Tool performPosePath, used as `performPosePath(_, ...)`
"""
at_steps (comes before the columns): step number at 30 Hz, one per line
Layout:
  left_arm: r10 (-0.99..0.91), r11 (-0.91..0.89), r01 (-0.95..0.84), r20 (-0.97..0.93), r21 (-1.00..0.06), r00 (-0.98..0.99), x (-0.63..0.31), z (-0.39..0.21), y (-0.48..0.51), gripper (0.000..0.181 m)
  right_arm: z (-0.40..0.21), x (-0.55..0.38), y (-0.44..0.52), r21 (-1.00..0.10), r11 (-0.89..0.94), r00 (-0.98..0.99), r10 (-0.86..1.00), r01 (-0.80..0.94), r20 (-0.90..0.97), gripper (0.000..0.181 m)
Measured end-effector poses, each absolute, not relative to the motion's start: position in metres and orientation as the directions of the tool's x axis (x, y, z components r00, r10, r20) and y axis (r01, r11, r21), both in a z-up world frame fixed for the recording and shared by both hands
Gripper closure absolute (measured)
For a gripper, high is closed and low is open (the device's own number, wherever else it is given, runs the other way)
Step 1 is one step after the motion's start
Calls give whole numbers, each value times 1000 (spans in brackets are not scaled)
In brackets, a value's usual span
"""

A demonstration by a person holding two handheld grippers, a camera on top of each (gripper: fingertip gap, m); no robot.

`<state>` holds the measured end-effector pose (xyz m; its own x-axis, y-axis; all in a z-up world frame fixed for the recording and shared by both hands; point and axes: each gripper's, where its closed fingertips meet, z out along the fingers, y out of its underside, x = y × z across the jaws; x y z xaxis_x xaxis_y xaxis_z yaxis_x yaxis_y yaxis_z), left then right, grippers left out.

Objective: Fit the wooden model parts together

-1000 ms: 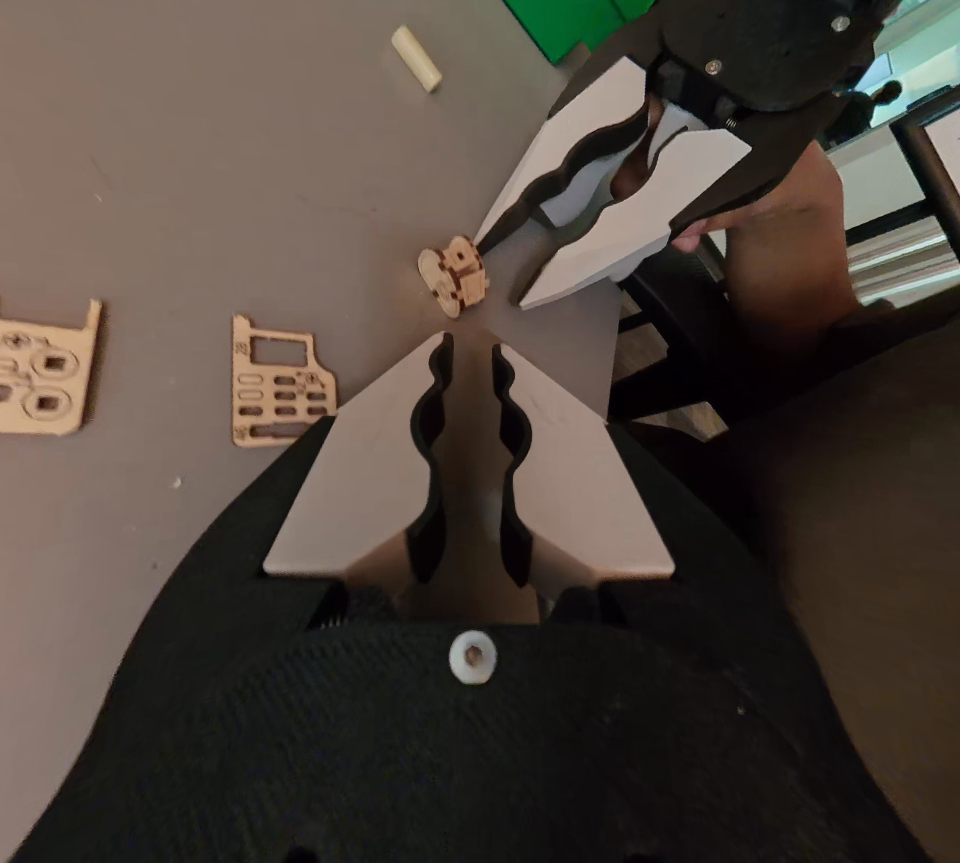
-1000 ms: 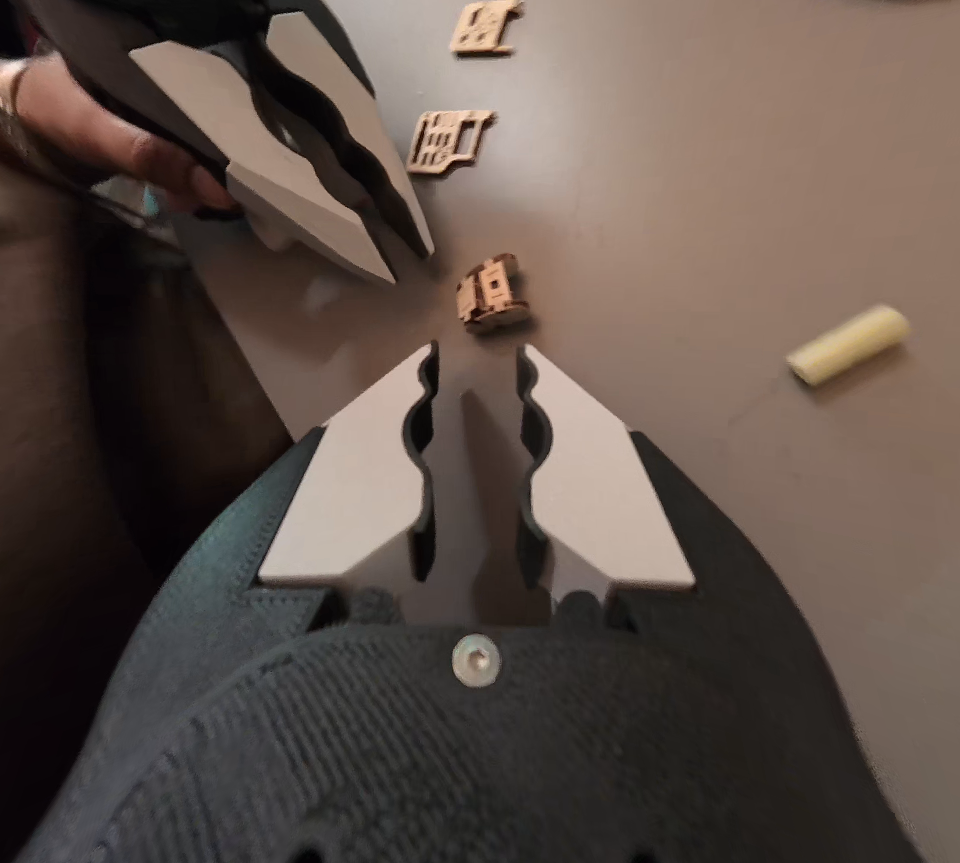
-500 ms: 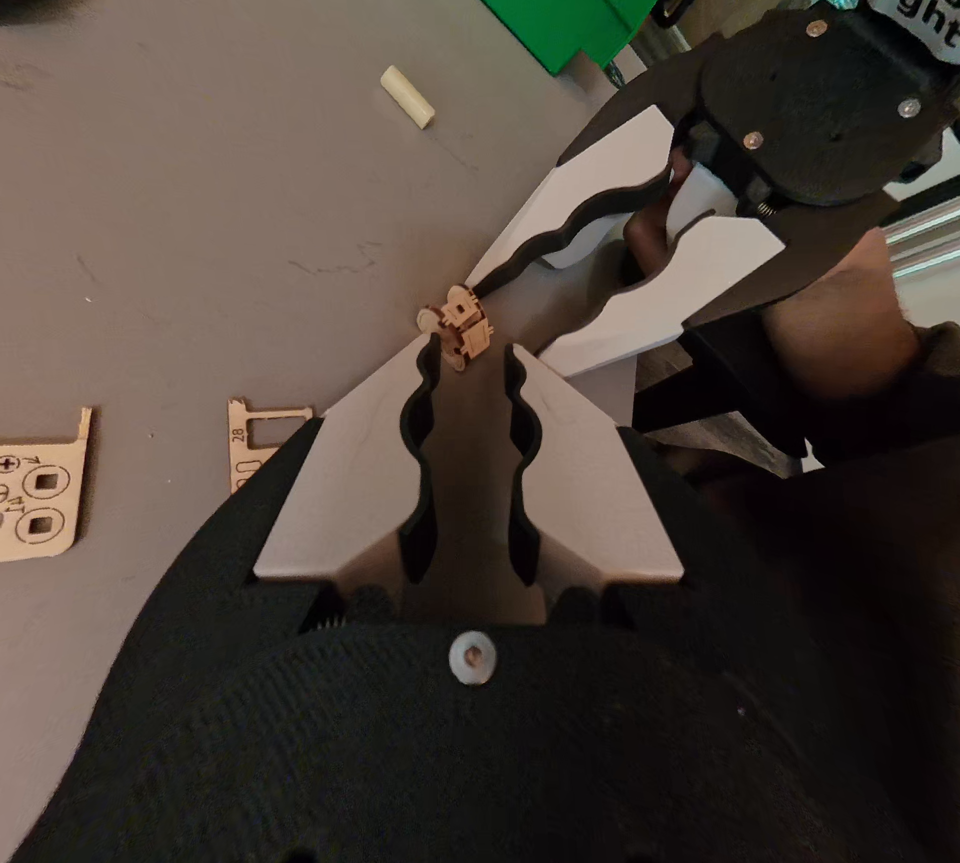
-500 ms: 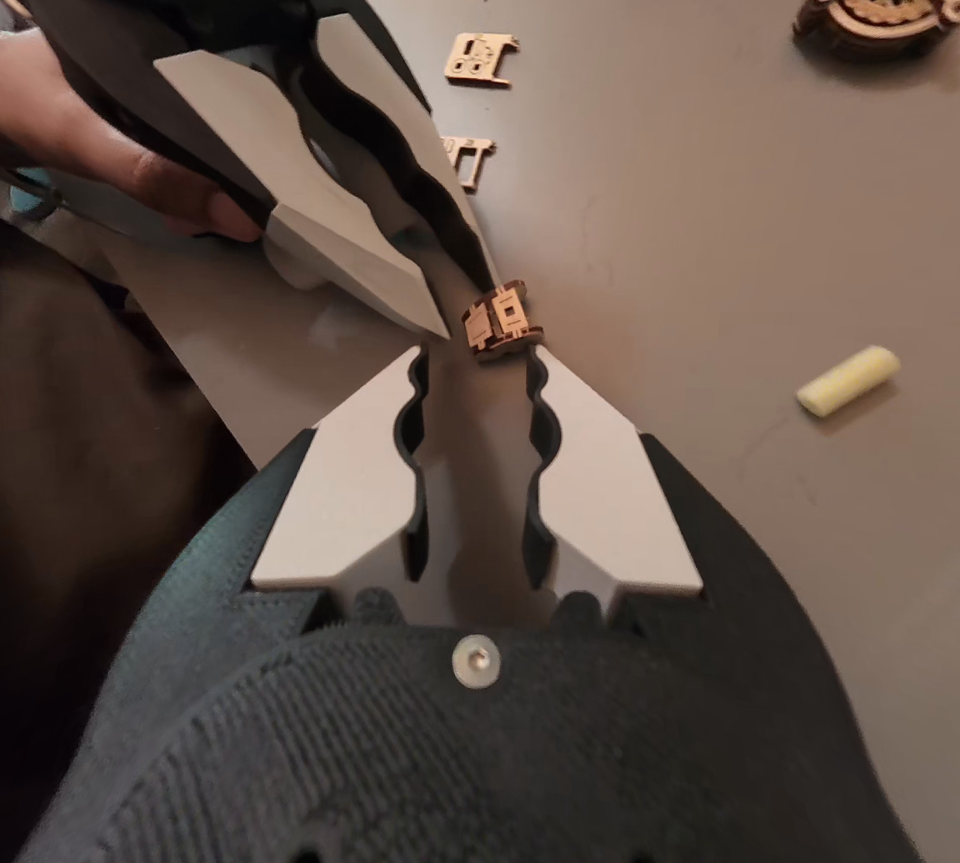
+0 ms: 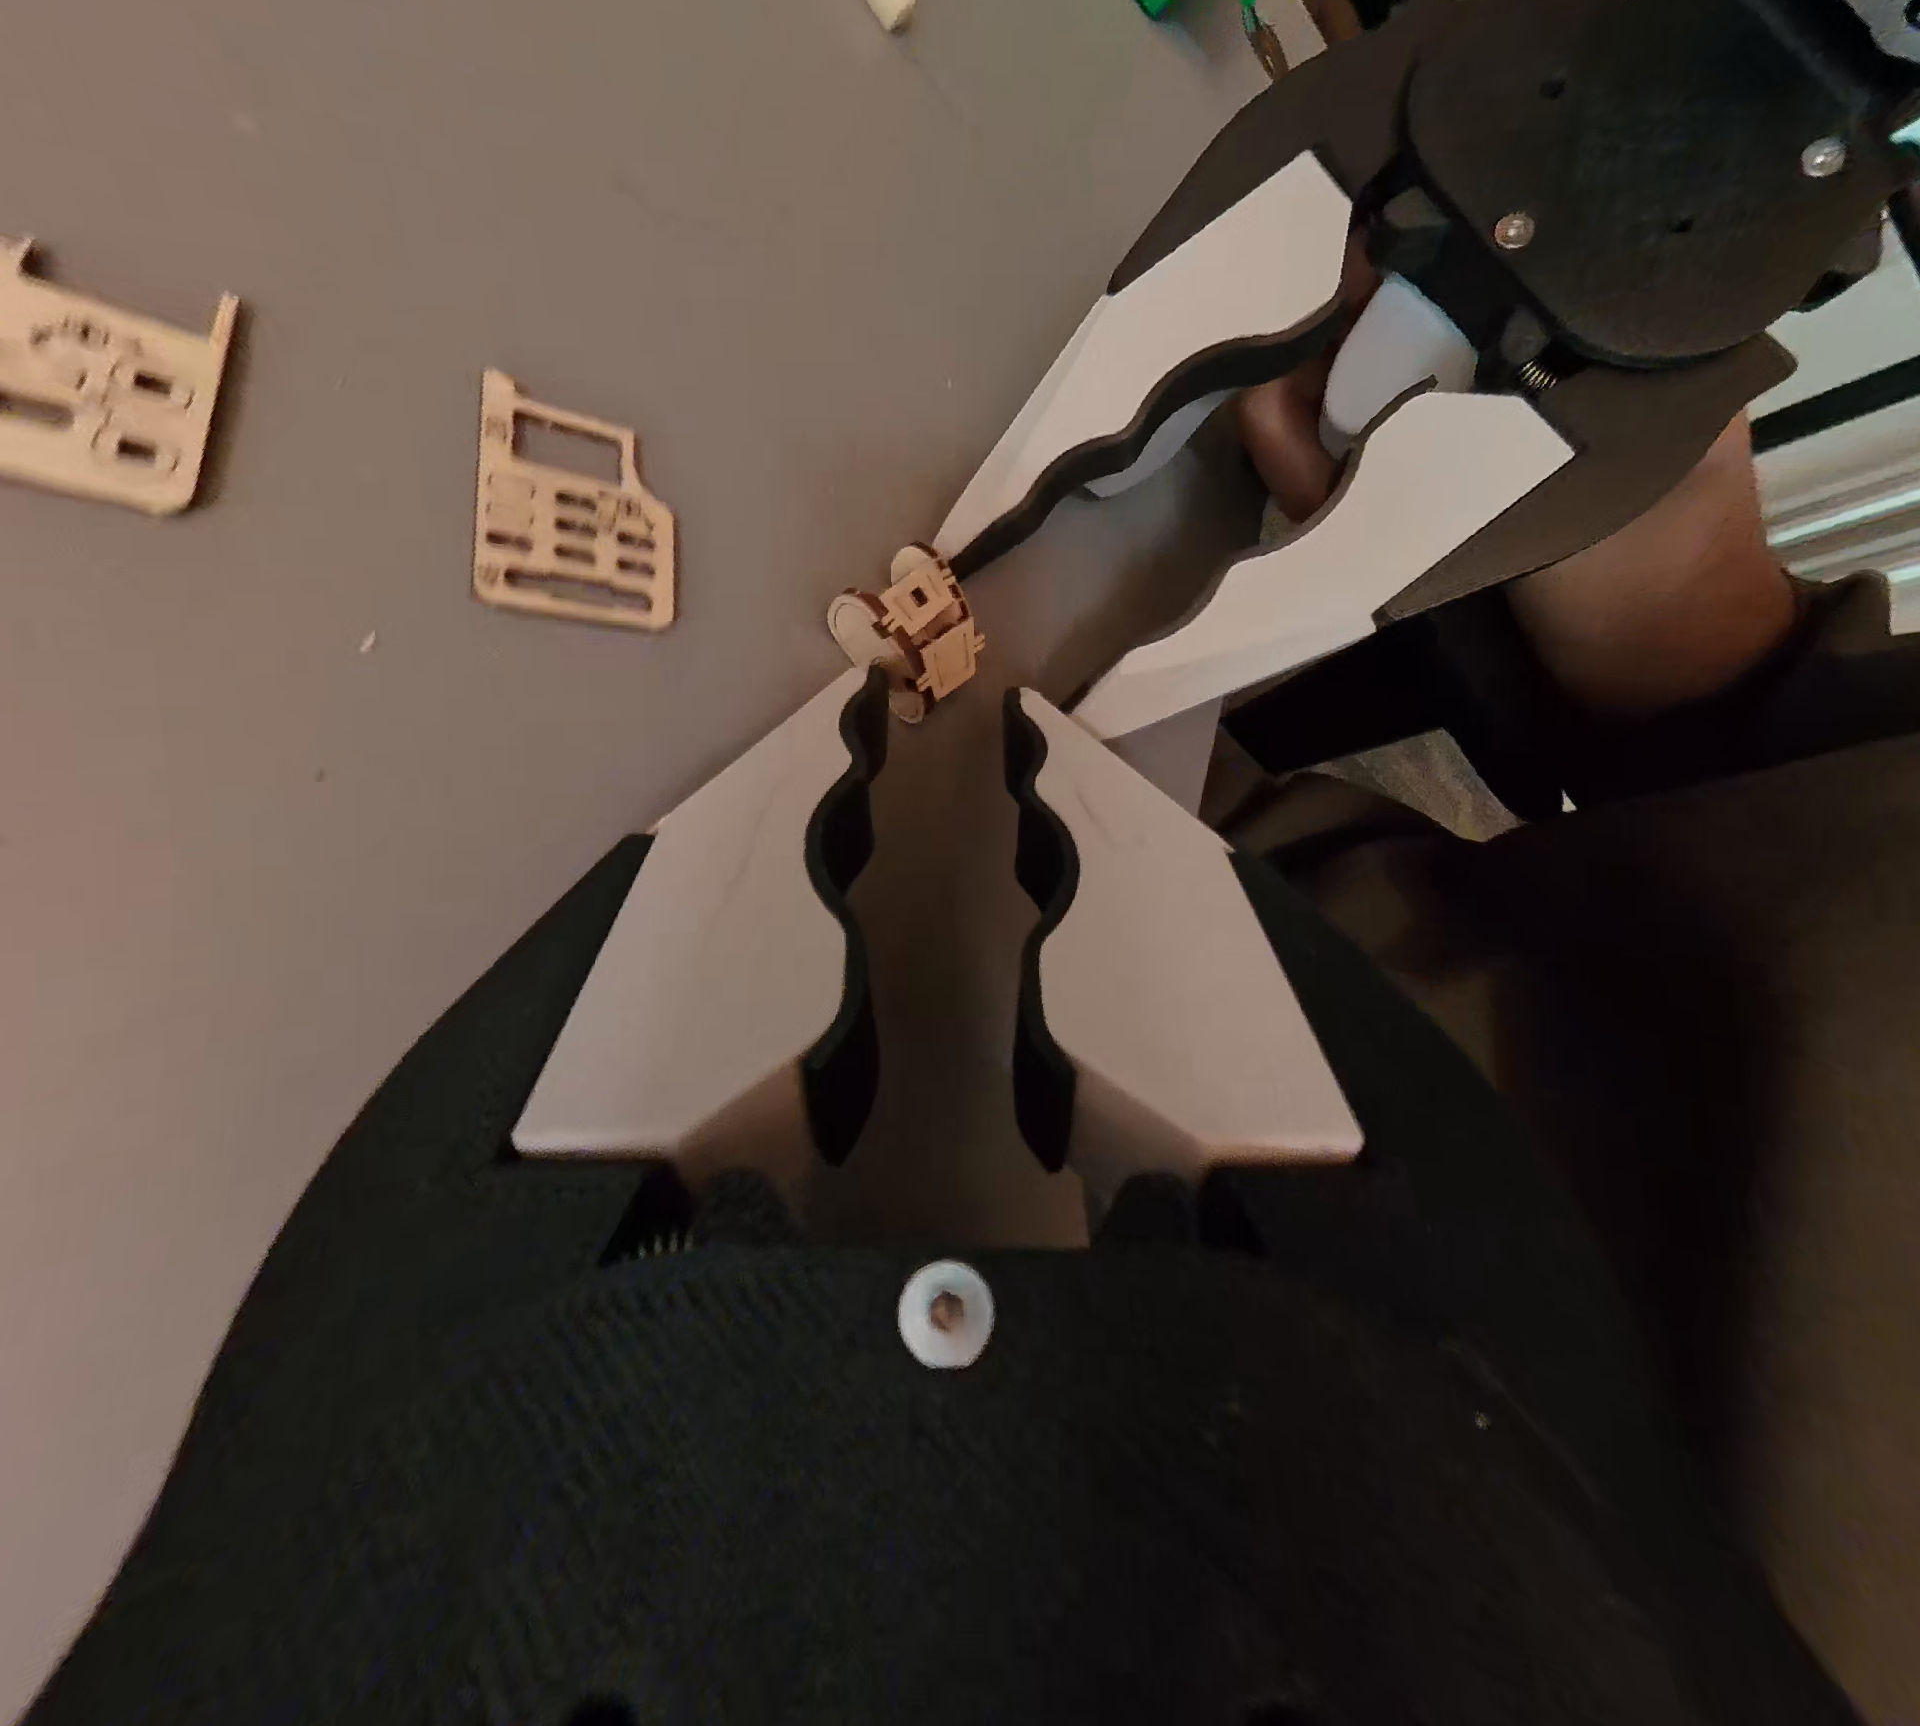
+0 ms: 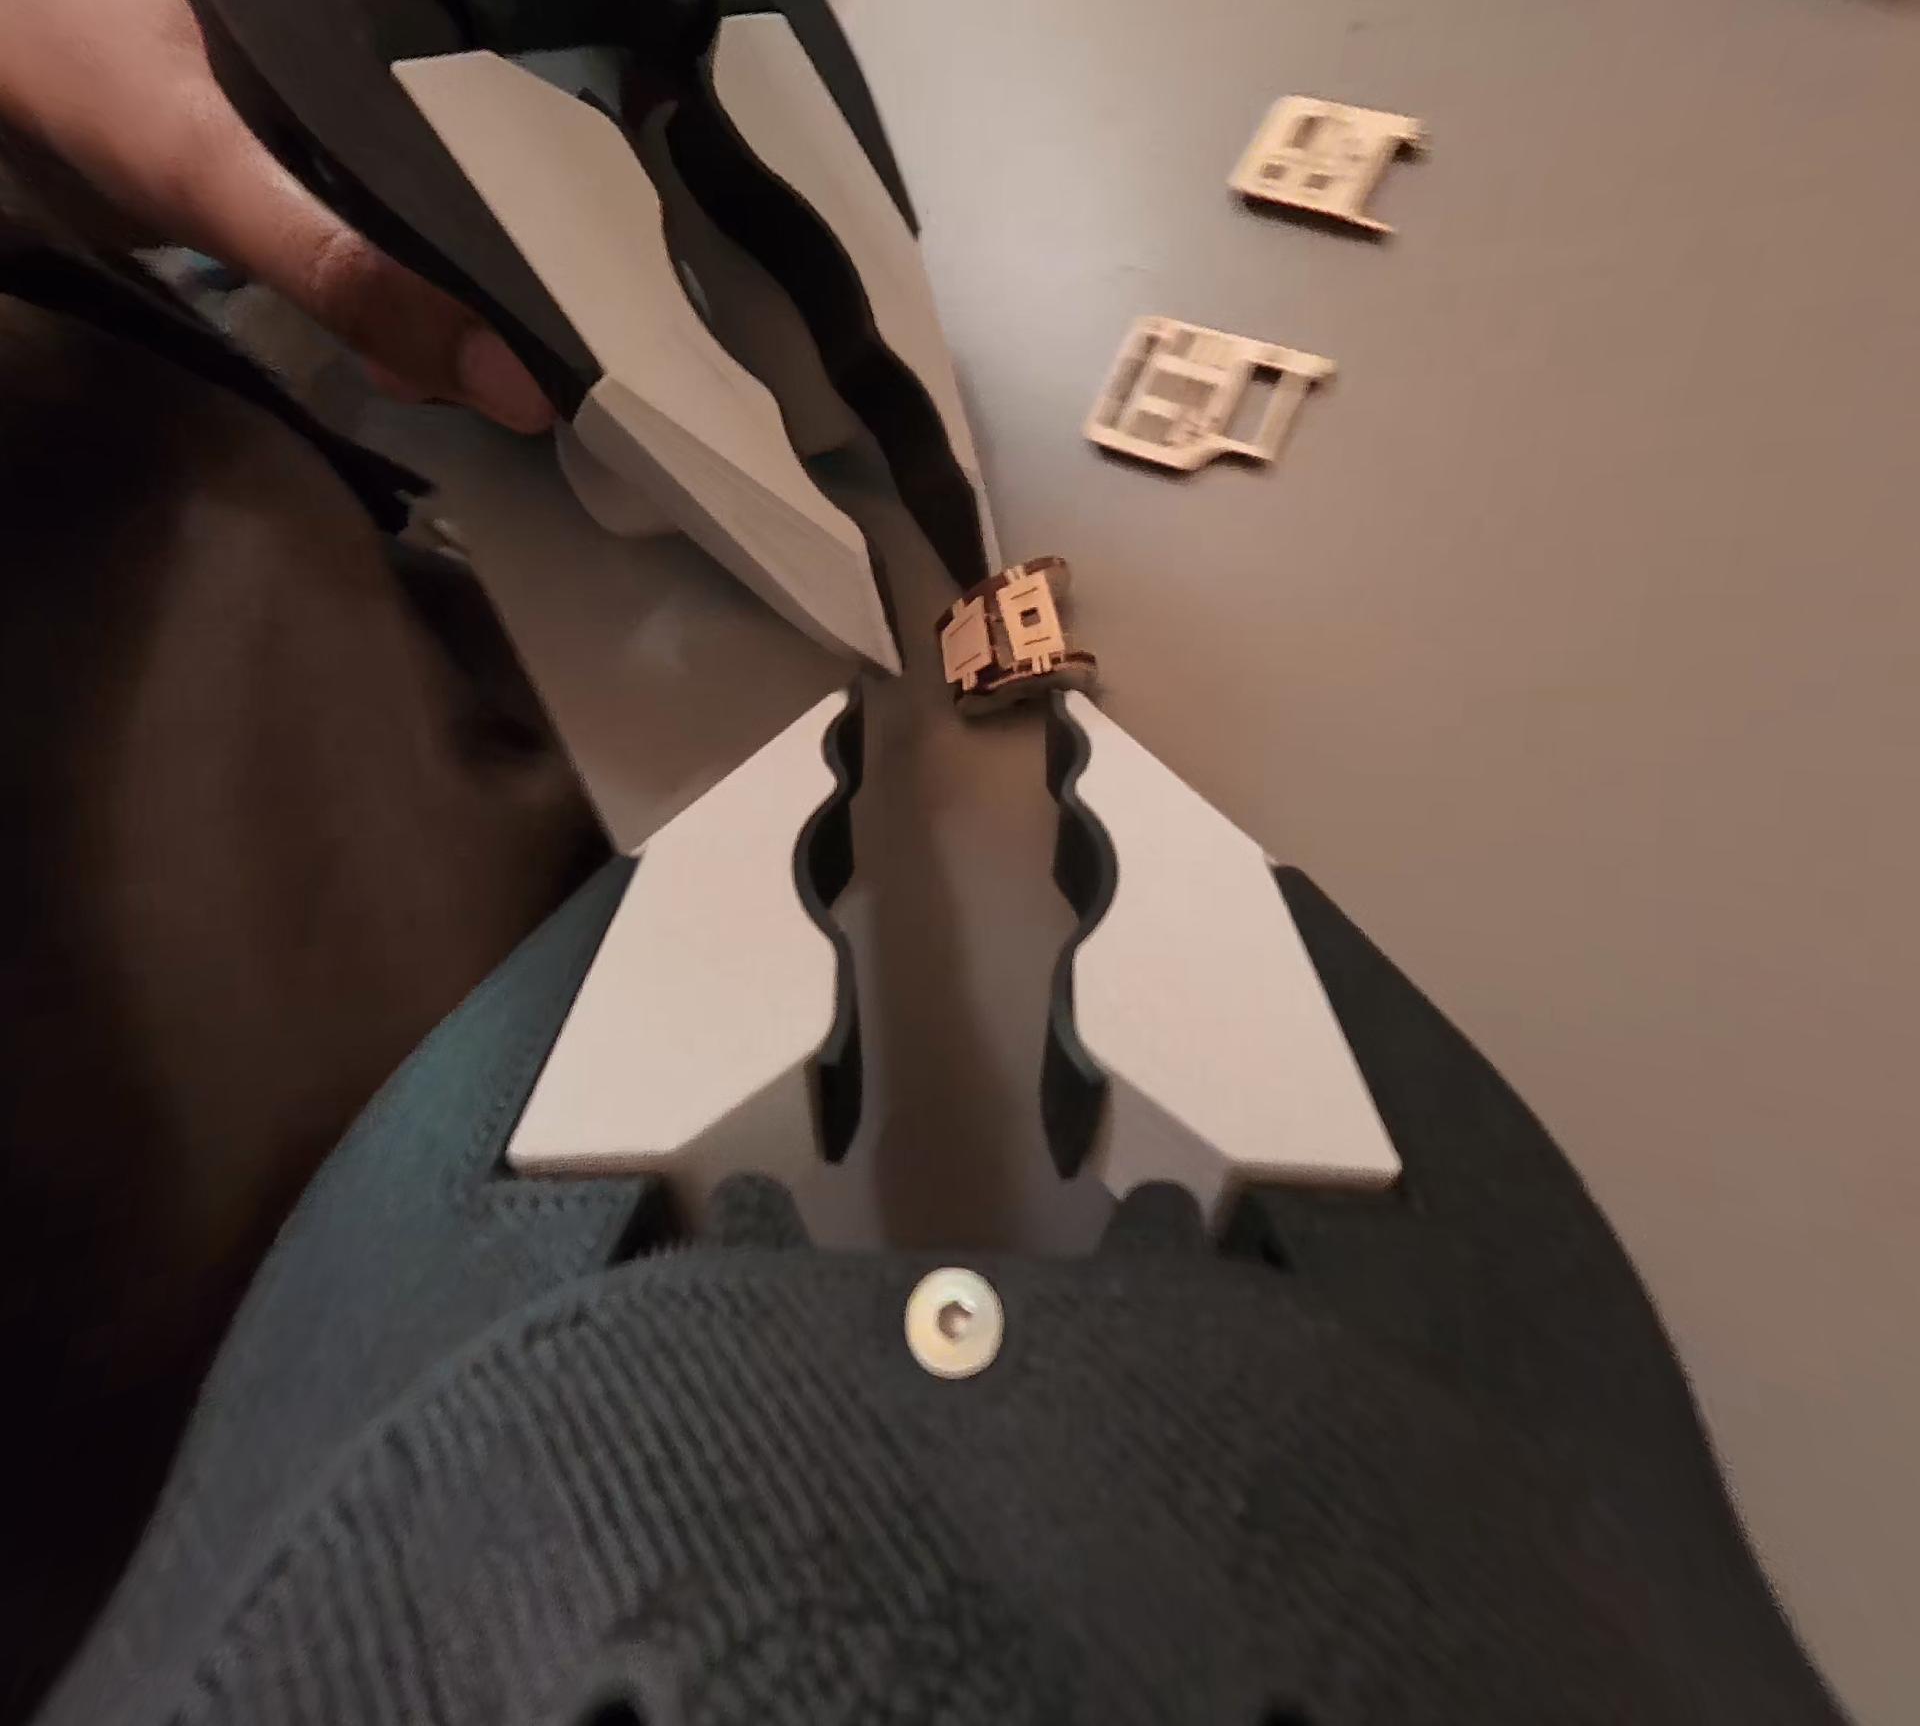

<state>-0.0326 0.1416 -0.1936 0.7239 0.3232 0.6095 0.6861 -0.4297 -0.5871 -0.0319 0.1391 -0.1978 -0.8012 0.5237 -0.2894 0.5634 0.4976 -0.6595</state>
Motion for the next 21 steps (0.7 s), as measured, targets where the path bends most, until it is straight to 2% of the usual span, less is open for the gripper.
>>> performPosePath(5, 339, -378, 714, 630, -589, 699, -33, -188, 116, 160, -196, -21, 120, -661, 471, -798, 479, 584, -365, 146)
performPosePath(10, 311, -364, 693, 620, -622, 720, -41, -186, 102, 160, -192, -30, 122, -685, 405, -758, 556, 605, -341, 146)
performPosePath(15, 251, -368, 684, 641, -630, 725, -35, -184, 110, 160, -192, -40, 143, -711, 378, -704, 672, 593, -230, 144)
performPosePath(21, 258, -373, 709, 667, -598, 699, -33, -187, 120, 159, -196, -35, 136, -715, 257, -671, 636, 650, -381, 151)
